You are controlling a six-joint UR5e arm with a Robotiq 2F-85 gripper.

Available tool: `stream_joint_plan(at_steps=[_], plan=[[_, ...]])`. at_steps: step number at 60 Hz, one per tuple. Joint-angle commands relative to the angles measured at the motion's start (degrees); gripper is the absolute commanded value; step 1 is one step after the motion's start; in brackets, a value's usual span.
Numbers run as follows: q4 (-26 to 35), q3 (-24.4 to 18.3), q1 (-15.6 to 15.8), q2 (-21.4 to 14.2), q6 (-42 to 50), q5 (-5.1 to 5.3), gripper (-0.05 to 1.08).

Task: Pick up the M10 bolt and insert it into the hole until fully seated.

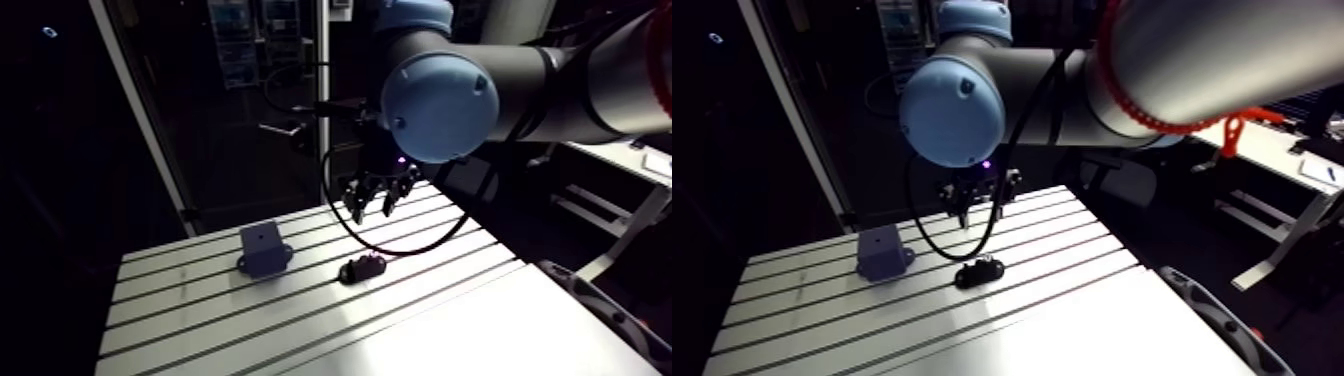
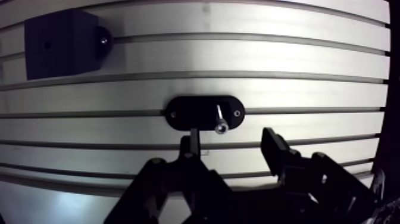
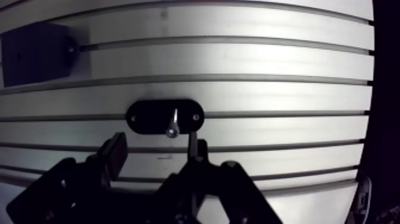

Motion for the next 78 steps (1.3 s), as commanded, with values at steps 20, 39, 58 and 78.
stream_joint_plan(at_steps=[20, 39, 58, 78], plan=[[-2.14, 1.22, -0.27, 2.61, 0.19, 0.05, 0.41], [-3.68, 1.39, -0.36, 4.09, 0.29, -0.03, 0.43], [-4.16, 1.65, -0.45, 5.04, 0.19, -0.22, 0.44], [-4.25, 2.02, -0.45, 5.32, 0.35, -0.39, 0.44]])
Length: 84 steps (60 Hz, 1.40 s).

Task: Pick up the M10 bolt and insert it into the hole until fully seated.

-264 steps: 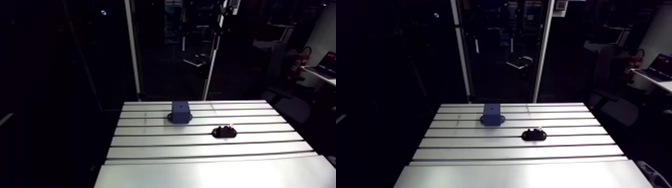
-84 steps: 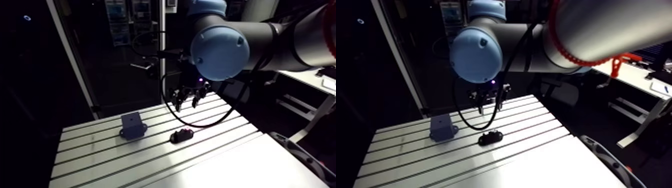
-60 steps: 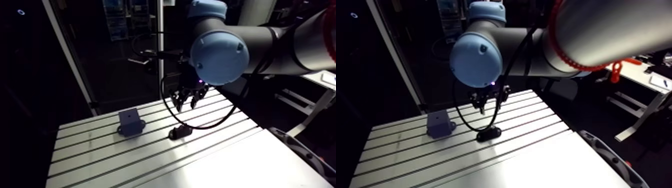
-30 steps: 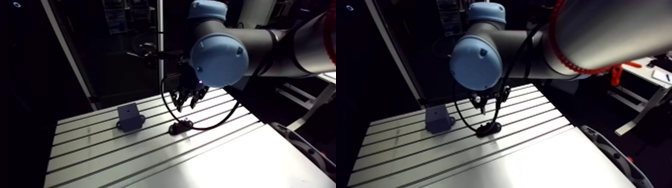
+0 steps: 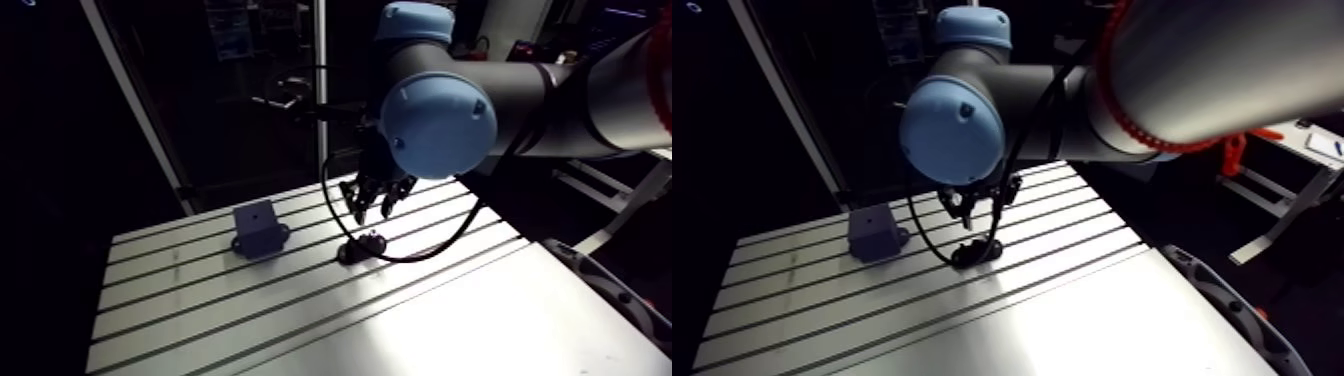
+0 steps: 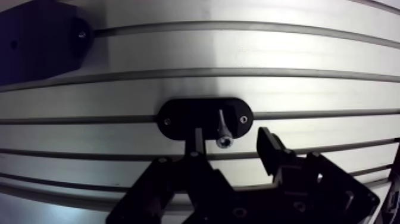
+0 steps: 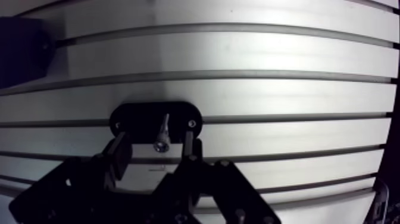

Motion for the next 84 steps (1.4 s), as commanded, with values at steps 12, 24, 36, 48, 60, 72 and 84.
stream_joint_plan(at_steps=[12, 24, 36, 48, 60, 72, 84], plan=[[-0.14, 0.61, 0.00, 0.31, -0.06, -0.09, 0.44], [-0.14, 0.62, 0.00, 0.66, 0.01, -0.09, 0.44], [-1.72, 0.85, 0.00, 1.09, 0.03, -0.25, 0.44], [-2.42, 1.13, 0.00, 1.17, -0.16, -0.44, 0.44], [-2.60, 1.76, 0.00, 1.45, -0.06, -0.35, 0.44], [-2.61, 1.76, 0.00, 1.45, 0.01, -0.35, 0.44], [-2.69, 1.76, 0.00, 1.79, 0.10, -0.35, 0.45]])
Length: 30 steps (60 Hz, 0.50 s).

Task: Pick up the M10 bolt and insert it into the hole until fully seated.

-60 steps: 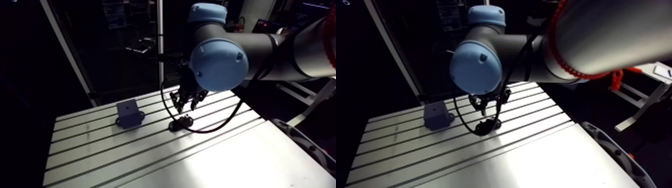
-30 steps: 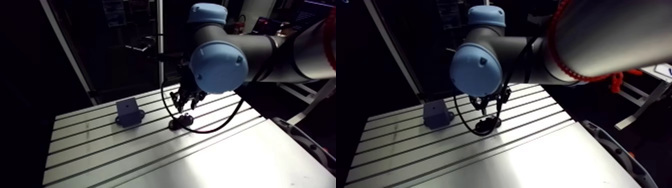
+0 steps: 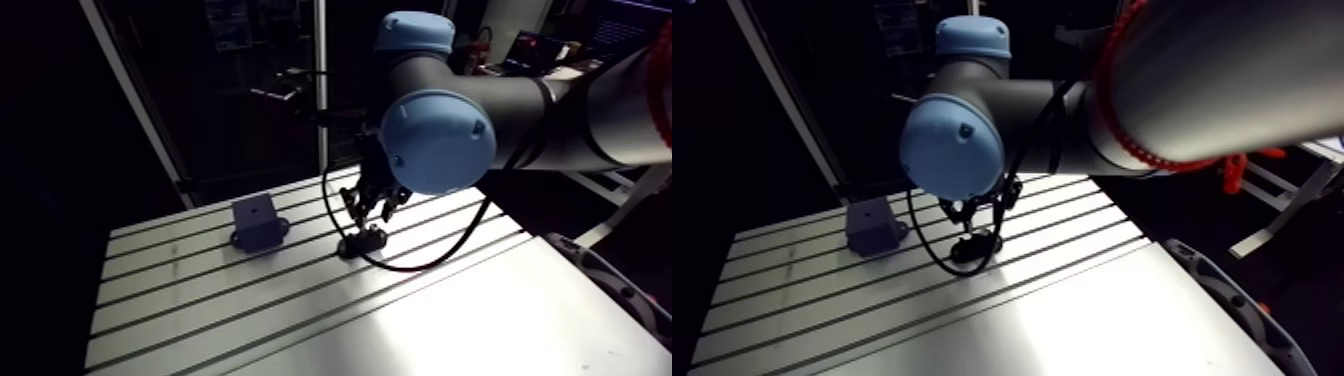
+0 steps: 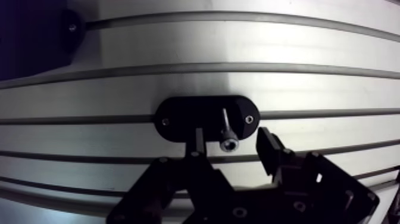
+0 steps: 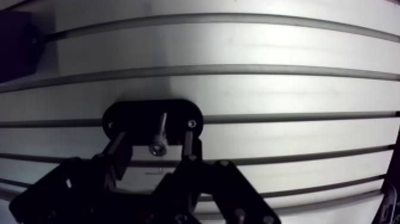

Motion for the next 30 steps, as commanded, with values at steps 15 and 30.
stream_joint_plan(at_steps=[15, 30], plan=[[-0.06, 0.04, 0.00, 0.39, 0.16, -0.08, 0.46], [0.01, 0.04, 0.00, 0.39, 0.08, -0.08, 0.48]])
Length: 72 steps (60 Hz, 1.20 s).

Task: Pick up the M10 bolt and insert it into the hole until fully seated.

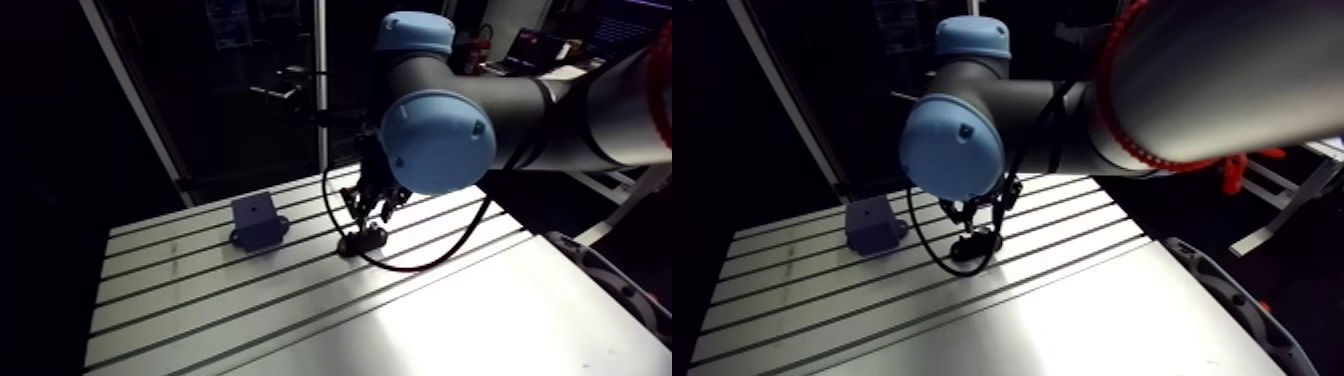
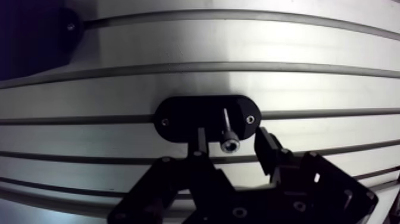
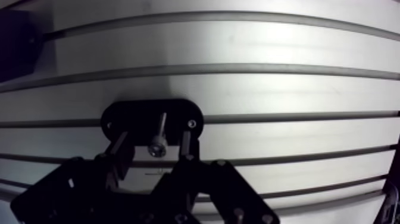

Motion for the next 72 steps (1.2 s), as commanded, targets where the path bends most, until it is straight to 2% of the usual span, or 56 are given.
stream_joint_plan(at_steps=[1, 72], plan=[[0.08, 0.00, 0.00, 0.02, -0.01, -0.03, 0.49], [0.26, 0.18, 0.00, 0.29, -0.36, -0.21, 0.58]])
